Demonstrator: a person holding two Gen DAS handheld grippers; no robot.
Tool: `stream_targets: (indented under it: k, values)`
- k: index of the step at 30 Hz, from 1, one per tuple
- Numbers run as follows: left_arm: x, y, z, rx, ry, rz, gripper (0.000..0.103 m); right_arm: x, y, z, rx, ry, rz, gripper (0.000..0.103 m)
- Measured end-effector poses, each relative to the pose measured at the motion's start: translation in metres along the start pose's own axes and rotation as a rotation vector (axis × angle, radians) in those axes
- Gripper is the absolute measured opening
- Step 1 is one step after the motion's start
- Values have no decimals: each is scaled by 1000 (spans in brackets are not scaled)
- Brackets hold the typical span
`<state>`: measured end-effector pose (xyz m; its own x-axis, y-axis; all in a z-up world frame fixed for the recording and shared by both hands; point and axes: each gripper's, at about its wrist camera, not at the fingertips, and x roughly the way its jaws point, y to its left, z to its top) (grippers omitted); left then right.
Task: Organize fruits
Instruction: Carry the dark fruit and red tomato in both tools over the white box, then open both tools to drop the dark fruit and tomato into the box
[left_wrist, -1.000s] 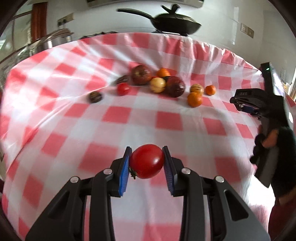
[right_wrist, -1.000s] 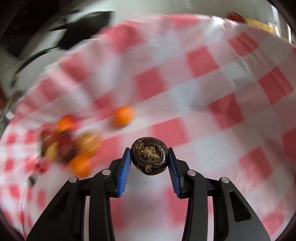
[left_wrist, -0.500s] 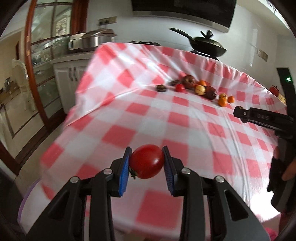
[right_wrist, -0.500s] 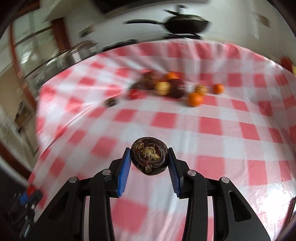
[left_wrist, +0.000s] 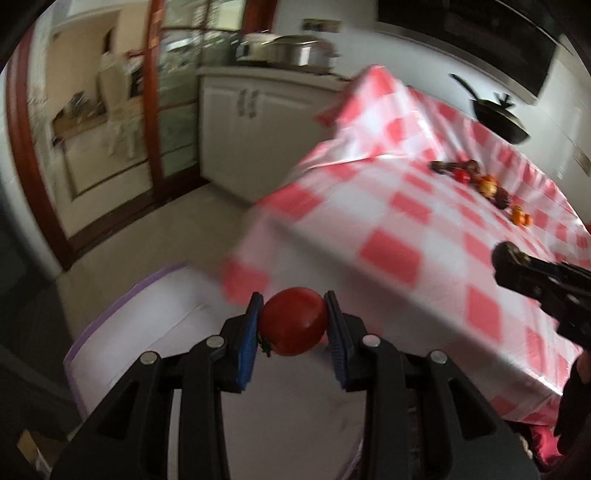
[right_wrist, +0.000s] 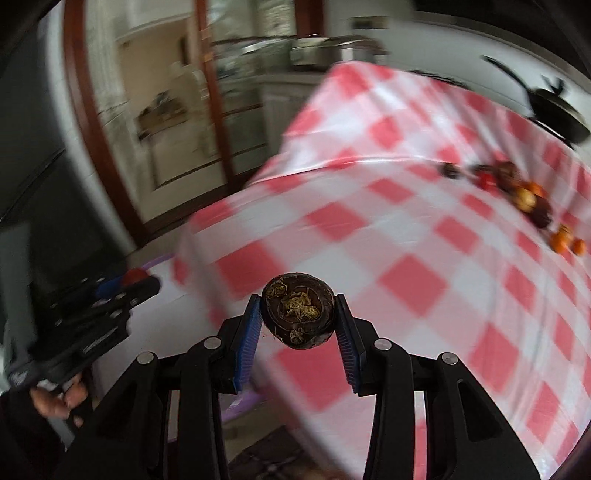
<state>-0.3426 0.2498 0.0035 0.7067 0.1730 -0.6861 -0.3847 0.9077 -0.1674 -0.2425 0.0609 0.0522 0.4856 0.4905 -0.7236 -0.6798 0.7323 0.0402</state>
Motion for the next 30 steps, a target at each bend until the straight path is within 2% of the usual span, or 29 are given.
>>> stream_targets:
  k: [8, 13, 19, 25, 30]
  values:
    - [-6, 67, -31, -82, 40, 111, 34, 22, 69, -18, -160, 68, 133, 40]
    - [4, 87, -47, -84, 92, 158, 34, 50, 96, -36, -240, 165, 176, 40]
    - [34, 101, -66, -103, 208, 200, 34, 97, 121, -71, -319, 331, 182, 40]
    - [58, 108, -86, -106, 298, 229, 35, 151, 147, -107, -440, 492, 140, 40]
    - [67, 113, -95, -109, 326, 244, 35, 171, 166, -124, -518, 552, 133, 40]
